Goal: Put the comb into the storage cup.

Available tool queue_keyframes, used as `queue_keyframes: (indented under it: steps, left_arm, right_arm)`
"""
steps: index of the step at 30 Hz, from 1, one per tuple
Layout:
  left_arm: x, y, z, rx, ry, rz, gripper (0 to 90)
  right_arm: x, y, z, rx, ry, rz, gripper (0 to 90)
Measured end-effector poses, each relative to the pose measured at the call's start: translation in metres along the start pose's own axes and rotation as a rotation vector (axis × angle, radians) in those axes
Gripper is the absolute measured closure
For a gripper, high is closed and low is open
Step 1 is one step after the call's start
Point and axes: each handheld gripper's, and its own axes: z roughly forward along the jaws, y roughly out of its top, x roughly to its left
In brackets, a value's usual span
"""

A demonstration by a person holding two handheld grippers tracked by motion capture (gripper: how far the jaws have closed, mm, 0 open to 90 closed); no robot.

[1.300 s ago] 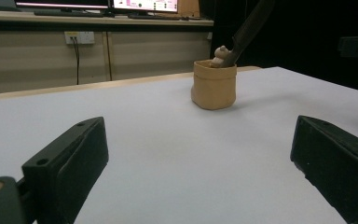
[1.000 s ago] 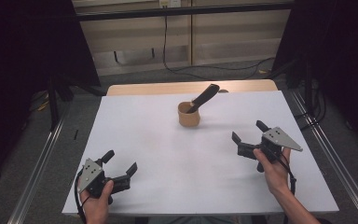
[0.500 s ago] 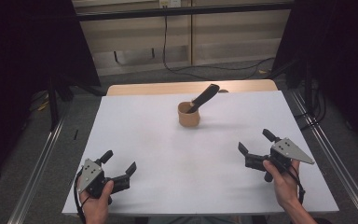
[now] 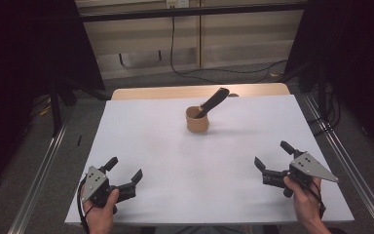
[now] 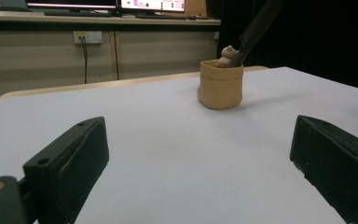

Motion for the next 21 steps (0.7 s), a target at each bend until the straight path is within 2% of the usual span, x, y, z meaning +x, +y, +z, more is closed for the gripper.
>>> queue_keyframes:
  steps: [9,12,14,16,18,21]
  left_arm:
    - [-0.004,-0.001,-0.002,0.006,0.010,0.018,4.5]
    - [-0.002,0.000,-0.003,-0.010,-0.008,-0.001,3.6]
    - [-0.002,0.000,-0.004,-0.012,0.008,0.009,3.4]
    - [0.000,0.001,-0.004,-0.016,0.010,-0.007,3.3]
    - [-0.001,0.000,-0.002,-0.017,0.020,-0.006,3.4]
    - [-0.002,-0.002,0.000,0.007,0.024,0.004,3.4]
  right_arm:
    - [-0.002,-0.007,-0.016,-0.003,0.015,-0.010,0.0]
    - [-0.003,-0.011,-0.021,0.013,0.003,-0.003,0.0]
    - [-0.003,-0.013,-0.025,0.019,-0.014,-0.005,0.0]
    - [-0.005,-0.014,-0.028,0.010,-0.019,0.000,0.0]
    - [-0.008,-0.016,-0.030,0.005,-0.036,-0.003,0.0]
    - [-0.009,-0.021,-0.029,0.022,-0.050,0.010,0.0]
